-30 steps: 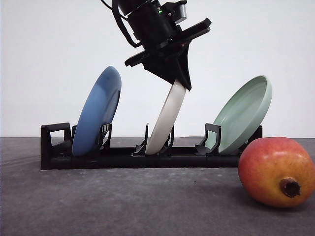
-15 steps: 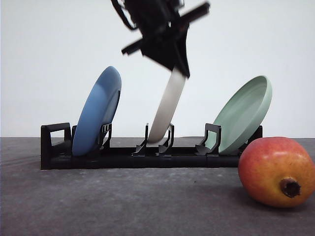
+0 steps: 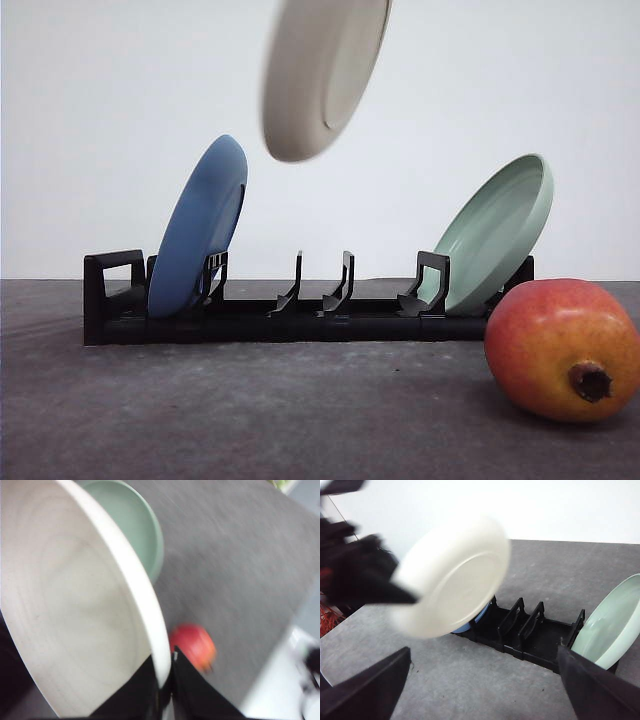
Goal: Place pomegranate in white plate
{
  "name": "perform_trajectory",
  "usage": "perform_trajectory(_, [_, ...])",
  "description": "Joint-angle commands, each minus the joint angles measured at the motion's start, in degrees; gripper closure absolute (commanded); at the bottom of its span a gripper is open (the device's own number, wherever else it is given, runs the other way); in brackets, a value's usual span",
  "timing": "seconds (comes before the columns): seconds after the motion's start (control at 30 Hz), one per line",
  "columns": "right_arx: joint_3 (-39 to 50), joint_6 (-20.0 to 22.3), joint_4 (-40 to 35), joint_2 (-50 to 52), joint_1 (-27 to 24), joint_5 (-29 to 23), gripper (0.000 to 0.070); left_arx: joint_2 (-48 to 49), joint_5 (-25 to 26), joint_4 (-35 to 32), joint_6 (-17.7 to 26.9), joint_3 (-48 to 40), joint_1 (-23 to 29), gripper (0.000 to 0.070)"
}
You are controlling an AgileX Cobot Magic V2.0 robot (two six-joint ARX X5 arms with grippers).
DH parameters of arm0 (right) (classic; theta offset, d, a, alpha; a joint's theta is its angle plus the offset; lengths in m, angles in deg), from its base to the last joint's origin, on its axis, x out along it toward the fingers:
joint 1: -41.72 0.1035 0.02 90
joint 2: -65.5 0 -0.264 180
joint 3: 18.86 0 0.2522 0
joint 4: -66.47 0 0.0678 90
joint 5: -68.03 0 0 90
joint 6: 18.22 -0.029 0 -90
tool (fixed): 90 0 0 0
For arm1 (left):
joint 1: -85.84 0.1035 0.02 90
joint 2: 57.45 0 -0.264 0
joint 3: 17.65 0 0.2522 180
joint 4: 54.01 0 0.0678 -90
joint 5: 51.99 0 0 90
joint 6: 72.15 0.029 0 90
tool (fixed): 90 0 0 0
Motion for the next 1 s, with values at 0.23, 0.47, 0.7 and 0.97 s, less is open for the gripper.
perform_trajectory(0.23, [-1.01, -1.00, -0.35, -0.17, -0.02, 0.17, 0.0103, 3.91, -11.27, 13.92, 1.87, 0.70, -12.90, 0.0697])
perform_trajectory(0.47, [-1.01, -1.00, -0.33, -0.17, -0.02, 0.17, 0.0102, 3.79, -25.01, 15.32, -1.85, -10.76, -22.05, 0.0697])
perform_trajectory(0.7, [-1.00, -1.00, 0.11, -0.17, -0.02, 0.17, 0.0103, 1.07, -25.55, 5.94, -4.17, -26.37, -24.39, 0.0697])
perform_trajectory(0.97, [-0.98, -0.98, 1.51, -0.17, -0.02, 0.15, 0.0103, -6.81, -26.06, -3.21, -5.10, -33.99, -24.45, 0.0697])
